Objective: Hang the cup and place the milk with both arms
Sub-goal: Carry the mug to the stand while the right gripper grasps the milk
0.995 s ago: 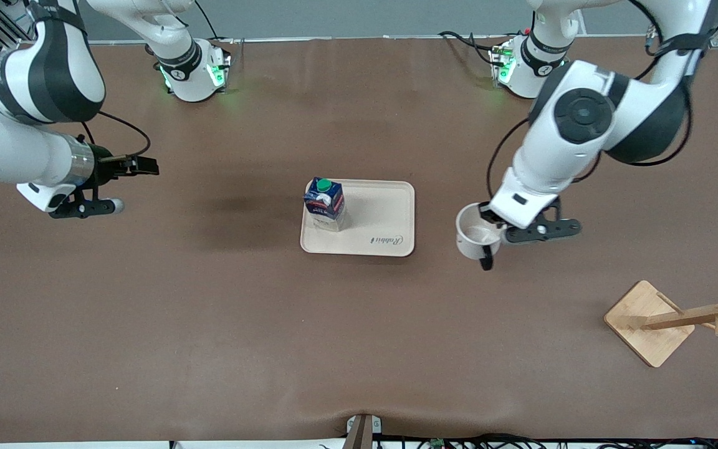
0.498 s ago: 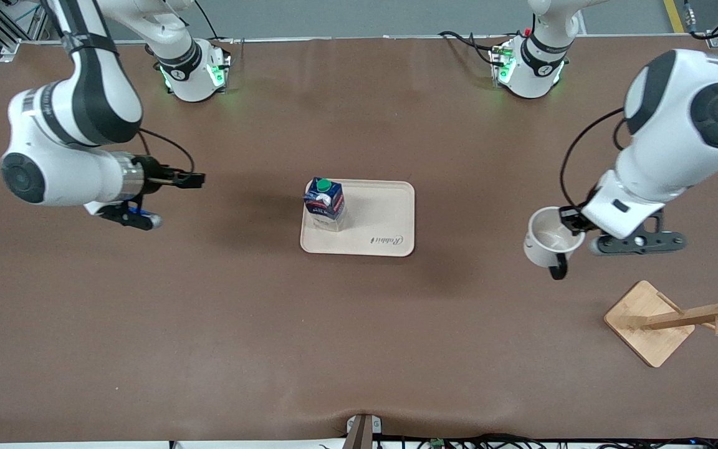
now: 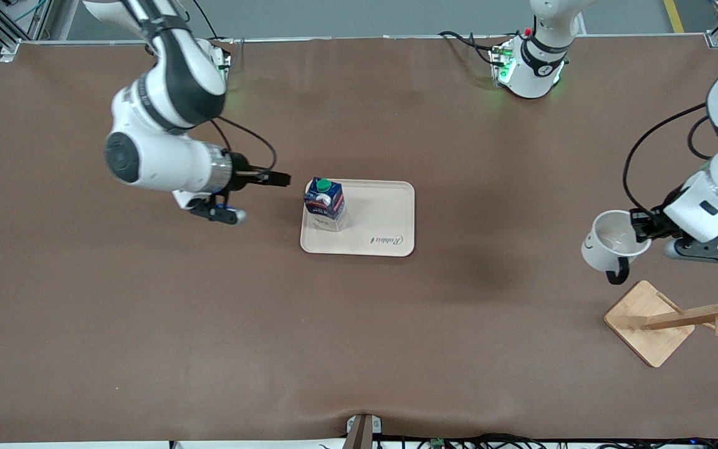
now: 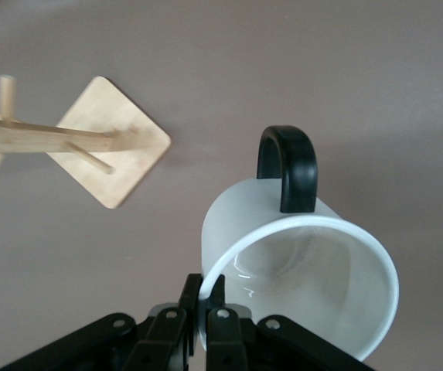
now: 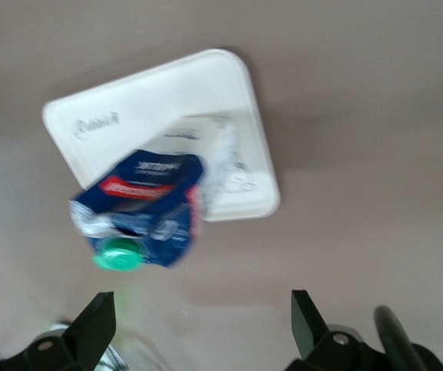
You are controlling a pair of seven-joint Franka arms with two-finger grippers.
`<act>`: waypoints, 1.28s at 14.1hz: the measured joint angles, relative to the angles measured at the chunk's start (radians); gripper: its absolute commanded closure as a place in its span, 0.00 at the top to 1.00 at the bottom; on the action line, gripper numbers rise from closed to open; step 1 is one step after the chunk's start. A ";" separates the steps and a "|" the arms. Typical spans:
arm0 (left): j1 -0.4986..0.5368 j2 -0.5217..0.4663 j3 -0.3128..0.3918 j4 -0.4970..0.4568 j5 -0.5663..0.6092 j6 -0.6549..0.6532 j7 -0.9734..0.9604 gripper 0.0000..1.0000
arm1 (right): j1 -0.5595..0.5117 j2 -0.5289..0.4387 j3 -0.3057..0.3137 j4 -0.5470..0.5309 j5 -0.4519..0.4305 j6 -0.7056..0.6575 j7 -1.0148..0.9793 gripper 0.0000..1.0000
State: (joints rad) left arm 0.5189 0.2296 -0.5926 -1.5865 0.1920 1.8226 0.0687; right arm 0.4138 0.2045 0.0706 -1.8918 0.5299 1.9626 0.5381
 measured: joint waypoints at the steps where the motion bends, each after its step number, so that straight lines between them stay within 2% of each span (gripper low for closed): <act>1: 0.028 0.001 0.001 0.012 0.000 0.000 0.056 0.00 | 0.039 0.013 0.000 0.002 0.000 0.052 0.032 1.00; 5: 0.119 0.039 0.004 0.062 0.000 0.000 0.232 0.00 | 0.112 0.070 0.000 0.035 0.001 0.130 0.112 1.00; 10: 0.141 0.120 0.005 0.133 0.000 0.003 0.305 0.00 | 0.146 0.143 -0.002 0.041 -0.018 0.214 0.117 1.00; 11: 0.142 0.131 0.005 0.144 0.000 0.004 0.310 0.00 | 0.153 0.163 -0.002 0.041 -0.043 0.230 0.123 0.96; 12: 0.146 0.138 0.005 0.151 0.000 0.008 0.316 0.00 | 0.158 0.181 -0.003 0.041 -0.072 0.243 0.139 0.38; 13: 0.151 0.143 0.005 0.154 0.000 0.011 0.326 0.00 | 0.161 0.195 -0.003 0.042 -0.095 0.249 0.157 0.08; 14: 0.155 0.146 0.005 0.156 0.000 0.012 0.333 0.00 | 0.162 0.199 -0.003 0.045 -0.105 0.249 0.166 0.00; 18: 0.181 0.146 0.005 0.163 0.000 0.013 0.362 0.00 | 0.161 0.197 -0.011 0.063 -0.111 0.215 0.184 0.00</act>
State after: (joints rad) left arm 0.6995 0.3756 -0.5874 -1.4236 0.1920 1.8353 0.4308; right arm 0.5750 0.4015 0.0599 -1.8291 0.4192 2.1773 0.7225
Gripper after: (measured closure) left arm 0.934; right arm 0.278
